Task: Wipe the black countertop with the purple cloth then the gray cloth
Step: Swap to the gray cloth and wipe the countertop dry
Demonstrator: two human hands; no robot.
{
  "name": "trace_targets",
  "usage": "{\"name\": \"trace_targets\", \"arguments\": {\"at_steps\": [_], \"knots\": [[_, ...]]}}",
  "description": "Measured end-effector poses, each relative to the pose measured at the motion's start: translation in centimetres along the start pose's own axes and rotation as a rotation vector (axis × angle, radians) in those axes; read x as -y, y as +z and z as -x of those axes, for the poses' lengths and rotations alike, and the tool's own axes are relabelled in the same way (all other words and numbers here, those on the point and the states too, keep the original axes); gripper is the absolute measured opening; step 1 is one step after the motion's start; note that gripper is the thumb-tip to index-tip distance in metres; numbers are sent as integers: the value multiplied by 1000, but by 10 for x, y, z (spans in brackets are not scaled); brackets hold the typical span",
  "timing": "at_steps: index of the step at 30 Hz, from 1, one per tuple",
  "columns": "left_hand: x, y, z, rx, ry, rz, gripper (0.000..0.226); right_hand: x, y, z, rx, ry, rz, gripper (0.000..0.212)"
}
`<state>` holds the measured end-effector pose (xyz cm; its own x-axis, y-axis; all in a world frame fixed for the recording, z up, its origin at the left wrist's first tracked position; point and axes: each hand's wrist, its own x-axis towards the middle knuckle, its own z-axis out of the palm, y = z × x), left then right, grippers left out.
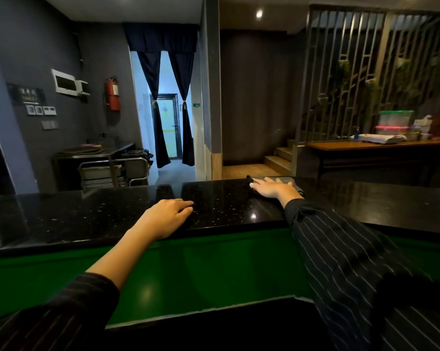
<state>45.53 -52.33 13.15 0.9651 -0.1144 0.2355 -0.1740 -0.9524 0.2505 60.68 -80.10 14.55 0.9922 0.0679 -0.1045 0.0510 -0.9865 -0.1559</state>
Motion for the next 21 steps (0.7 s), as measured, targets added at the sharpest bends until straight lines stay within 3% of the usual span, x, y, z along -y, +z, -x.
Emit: {"name": "trace_targets", "arguments": {"at_steps": [5, 11, 14, 21], "knots": [[-4, -3, 1, 16, -40, -32, 44, 12, 5, 42, 1, 23, -7, 66], [-8, -11, 9, 53, -65, -17, 43, 65, 26, 117, -3, -199, 22, 61], [-8, -14, 14, 97, -53, 19, 44, 57, 30, 133, 4, -272, 3, 56], [-11, -11, 14, 118, -22, -12, 47, -2, 13, 112, 16, -82, -33, 60]]}}
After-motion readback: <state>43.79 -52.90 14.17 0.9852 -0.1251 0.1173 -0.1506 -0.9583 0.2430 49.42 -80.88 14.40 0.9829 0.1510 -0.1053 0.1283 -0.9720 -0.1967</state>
